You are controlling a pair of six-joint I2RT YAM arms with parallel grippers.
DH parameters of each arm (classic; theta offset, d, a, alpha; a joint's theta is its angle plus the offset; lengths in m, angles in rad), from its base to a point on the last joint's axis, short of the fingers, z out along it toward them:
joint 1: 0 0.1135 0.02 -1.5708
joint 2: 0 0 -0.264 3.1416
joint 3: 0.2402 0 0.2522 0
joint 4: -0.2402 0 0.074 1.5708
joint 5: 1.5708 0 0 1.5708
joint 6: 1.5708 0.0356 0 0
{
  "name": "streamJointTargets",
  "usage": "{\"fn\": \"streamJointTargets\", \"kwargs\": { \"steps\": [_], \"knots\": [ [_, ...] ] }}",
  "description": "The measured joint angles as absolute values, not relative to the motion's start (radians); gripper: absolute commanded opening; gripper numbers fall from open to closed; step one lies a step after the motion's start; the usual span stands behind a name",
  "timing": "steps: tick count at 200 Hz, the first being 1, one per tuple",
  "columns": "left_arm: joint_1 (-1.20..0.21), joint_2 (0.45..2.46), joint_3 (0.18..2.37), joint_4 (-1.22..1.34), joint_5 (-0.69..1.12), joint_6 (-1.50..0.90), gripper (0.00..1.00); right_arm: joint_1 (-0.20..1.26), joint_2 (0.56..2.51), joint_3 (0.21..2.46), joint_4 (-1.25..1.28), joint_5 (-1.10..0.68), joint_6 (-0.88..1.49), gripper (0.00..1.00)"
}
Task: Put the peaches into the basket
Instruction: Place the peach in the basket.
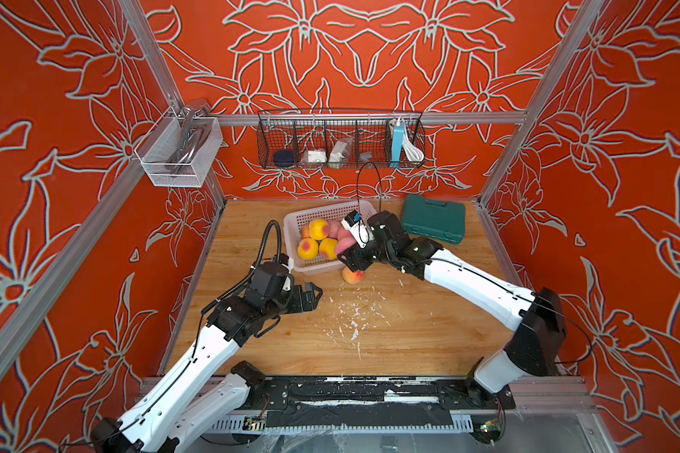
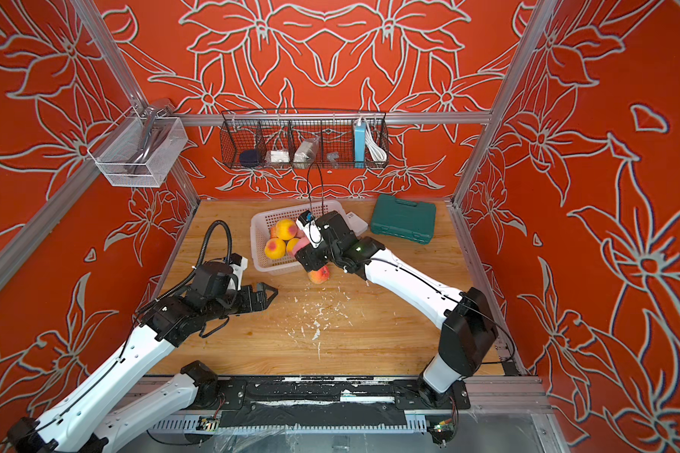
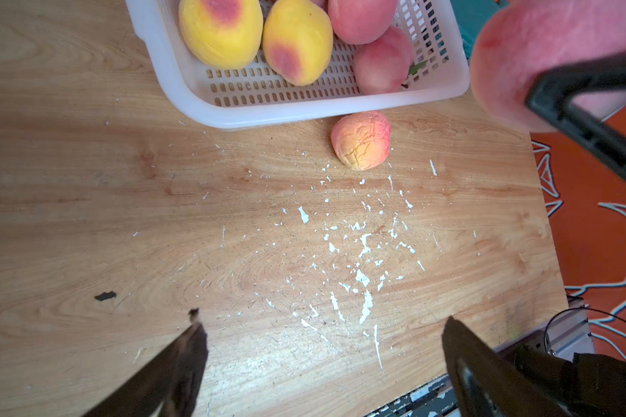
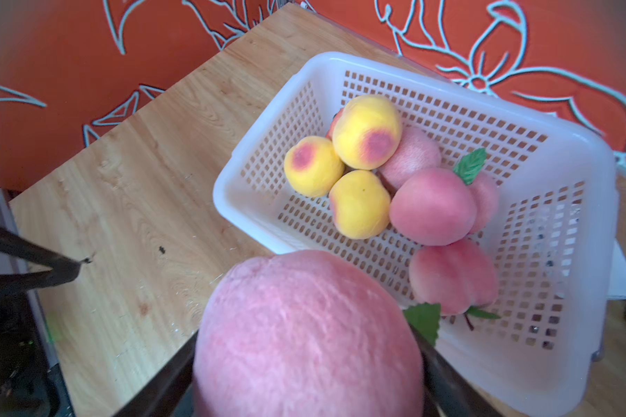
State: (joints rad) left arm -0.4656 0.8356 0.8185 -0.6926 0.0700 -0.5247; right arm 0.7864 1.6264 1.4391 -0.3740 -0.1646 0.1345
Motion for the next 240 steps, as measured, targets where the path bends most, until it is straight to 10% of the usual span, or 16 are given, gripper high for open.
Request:
{"fn": "streamJointTargets", "kwargs": {
  "steps": [240],
  "knots": [
    [-0.465, 1.084, 0.862, -0.514, 0.091, -0.446, 0.95, 0.537, 2.113, 1.928, -0.310, -0.130, 0.051, 0.78]
  ]
}}
